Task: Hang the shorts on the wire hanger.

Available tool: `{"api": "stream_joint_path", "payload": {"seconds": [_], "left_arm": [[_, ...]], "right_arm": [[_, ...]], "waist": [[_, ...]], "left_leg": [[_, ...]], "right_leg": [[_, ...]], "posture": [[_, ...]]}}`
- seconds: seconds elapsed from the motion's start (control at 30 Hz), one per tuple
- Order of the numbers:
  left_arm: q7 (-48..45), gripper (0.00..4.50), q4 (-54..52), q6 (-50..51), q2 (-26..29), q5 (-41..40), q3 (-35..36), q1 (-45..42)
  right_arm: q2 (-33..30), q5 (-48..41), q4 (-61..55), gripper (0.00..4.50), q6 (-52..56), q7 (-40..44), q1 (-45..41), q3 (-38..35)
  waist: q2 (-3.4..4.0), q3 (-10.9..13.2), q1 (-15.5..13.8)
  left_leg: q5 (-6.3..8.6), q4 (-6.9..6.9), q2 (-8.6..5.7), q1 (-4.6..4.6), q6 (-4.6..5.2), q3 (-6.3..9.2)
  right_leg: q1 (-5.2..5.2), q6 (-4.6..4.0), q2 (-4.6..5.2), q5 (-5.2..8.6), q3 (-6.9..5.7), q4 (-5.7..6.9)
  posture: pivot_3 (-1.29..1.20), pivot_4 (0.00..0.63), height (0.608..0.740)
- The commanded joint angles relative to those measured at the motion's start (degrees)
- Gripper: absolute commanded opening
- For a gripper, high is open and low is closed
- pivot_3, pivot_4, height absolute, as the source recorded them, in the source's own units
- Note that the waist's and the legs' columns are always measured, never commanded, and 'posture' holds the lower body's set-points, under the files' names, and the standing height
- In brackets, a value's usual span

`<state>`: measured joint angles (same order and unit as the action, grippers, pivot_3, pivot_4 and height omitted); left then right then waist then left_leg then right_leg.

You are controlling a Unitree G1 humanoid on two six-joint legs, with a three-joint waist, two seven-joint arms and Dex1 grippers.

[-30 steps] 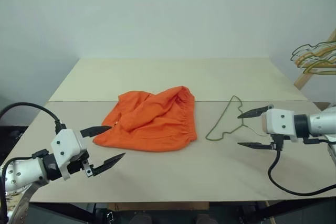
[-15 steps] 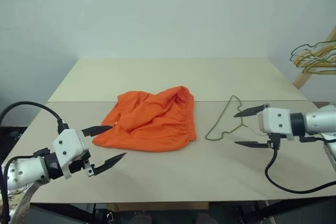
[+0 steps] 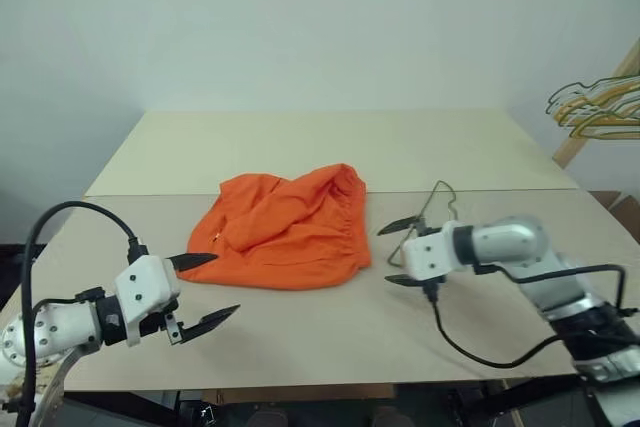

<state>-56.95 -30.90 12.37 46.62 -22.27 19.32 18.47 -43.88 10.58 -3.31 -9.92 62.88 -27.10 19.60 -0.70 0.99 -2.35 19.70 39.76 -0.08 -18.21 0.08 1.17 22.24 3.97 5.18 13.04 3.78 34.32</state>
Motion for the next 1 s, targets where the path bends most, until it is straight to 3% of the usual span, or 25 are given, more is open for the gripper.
{"api": "stream_joint_path", "payload": {"seconds": [0.03,0.3,0.4,0.57,0.77,1.0], "left_arm": [[-0.04,4.50,-0.29,-1.40,0.61,0.72,-0.12,-0.74],[0.07,4.50,0.25,-1.81,0.49,2.25,-0.79,-0.66],[0.42,4.50,0.27,-1.76,0.43,2.28,-0.82,-0.76],[1.53,4.50,1.60,-2.38,0.89,5.20,-1.21,-0.55],[3.04,4.50,10.29,-6.04,3.57,13.52,-4.90,-5.15],[3.88,4.50,27.56,-17.26,9.63,25.83,-11.67,-13.80]], "right_arm": [[3.33,4.92,2.41,4.46,-0.89,-3.43,-3.45,2.36],[8.38,13.59,15.21,4.46,-5.26,-8.59,-8.29,8.04],[9.49,12.71,18.33,3.85,-6.25,-8.15,-9.17,8.29],[10.56,13.84,21.60,2.02,-7.56,-9.10,-9.97,8.98],[10.95,14.03,22.35,0.03,-8.61,-8.91,-9.16,8.93],[10.73,14.29,22.51,0.03,-10.48,-10.54,-8.74,8.36]], "waist": [[0.00,0.00,0.07],[0.00,0.00,0.19],[0.00,0.00,0.18],[0.00,0.00,0.20],[0.00,0.00,0.16],[0.00,0.00,0.24]], "left_leg": [[-0.02,-0.01,0.00,-0.01,-0.04,0.01],[-0.04,-0.02,0.00,0.00,-0.07,0.03],[-0.04,-0.03,-0.01,0.01,-0.08,0.04],[-0.04,-0.04,0.00,0.03,-0.07,0.05],[-0.04,-0.04,-0.01,0.13,-0.07,0.05],[-0.04,-0.09,-0.01,0.22,-0.07,0.05]], "right_leg": [[0.01,0.00,0.00,0.00,0.00,0.01],[0.02,-0.02,0.00,0.01,-0.03,0.07],[0.04,-0.03,0.00,0.02,-0.03,0.11],[0.05,-0.05,0.00,0.03,-0.03,0.19],[0.06,-0.10,-0.01,0.06,-0.03,0.54],[0.07,-0.18,-0.04,0.12,-0.04,0.60]], "posture": [[0.12,0.000,0.740],[0.13,0.000,0.740],[0.14,0.000,0.740],[0.14,0.000,0.740],[0.15,0.000,0.740],[0.12,0.000,0.740]]}}
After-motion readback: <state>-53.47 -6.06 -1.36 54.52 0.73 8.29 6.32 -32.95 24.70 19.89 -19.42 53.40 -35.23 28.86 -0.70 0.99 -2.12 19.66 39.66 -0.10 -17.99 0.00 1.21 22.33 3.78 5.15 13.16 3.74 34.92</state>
